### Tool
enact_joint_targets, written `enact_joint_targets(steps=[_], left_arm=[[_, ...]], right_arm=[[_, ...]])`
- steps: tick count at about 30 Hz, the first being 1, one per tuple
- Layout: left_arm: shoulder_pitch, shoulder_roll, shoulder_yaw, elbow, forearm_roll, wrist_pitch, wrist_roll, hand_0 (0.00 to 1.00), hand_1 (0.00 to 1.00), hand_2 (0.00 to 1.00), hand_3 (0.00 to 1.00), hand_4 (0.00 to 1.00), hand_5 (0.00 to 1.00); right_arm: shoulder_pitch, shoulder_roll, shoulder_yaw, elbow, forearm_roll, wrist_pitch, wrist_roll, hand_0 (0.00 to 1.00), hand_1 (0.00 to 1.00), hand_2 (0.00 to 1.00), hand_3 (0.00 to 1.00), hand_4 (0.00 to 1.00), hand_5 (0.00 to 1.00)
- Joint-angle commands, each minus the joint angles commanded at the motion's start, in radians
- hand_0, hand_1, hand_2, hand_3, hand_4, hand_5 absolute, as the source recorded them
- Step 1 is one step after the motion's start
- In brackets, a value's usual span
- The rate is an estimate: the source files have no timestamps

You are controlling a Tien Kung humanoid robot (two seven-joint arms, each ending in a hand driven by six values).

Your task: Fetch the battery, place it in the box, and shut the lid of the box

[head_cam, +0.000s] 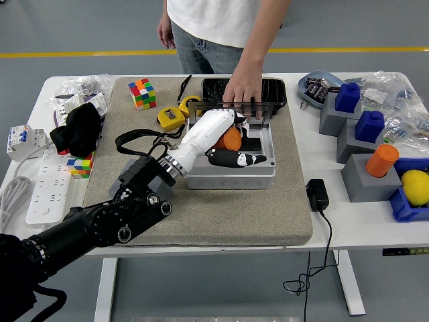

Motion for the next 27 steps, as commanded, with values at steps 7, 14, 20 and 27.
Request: enact_joint_targets(steps=[7, 14, 20, 27], left_arm=[[-0.002, 0.000, 0.002, 0.010, 0.023, -0.005, 0.003, 0.038, 0.002, 0.002, 0.021, 0.943, 0.503], [-0.020, 0.000, -0.006, 0.067, 0.060, 0.014, -0.014, 0.053, 0.002, 0.017, 0.034, 0.955, 0.539], [-0.025, 0.000, -0.003, 0.070, 0.077, 0.010, -0.009, 0.056, 0.002, 0.023, 0.042, 0.955, 0.549], [-0.025, 0.000, 0.012, 0.066, 0.081, 0.008, -0.006, 0.079, 0.002, 0.048, 0.063, 0.968, 0.570]], right_arm=[[-0.001, -0.003, -0.007, 0.000, 0.004, -0.001, -0.002, 0.911, 0.900, 0.854, 0.827, 0.998, 0.998], [0.000, -0.004, -0.018, 0.000, 0.009, -0.001, -0.002, 0.912, 0.900, 0.854, 0.828, 0.998, 0.998], [0.000, -0.004, -0.017, 0.000, 0.008, -0.001, -0.003, 0.913, 0.899, 0.854, 0.827, 0.998, 0.998], [0.000, -0.004, -0.012, 0.000, 0.004, -0.001, -0.004, 0.913, 0.899, 0.854, 0.828, 0.998, 0.998]])
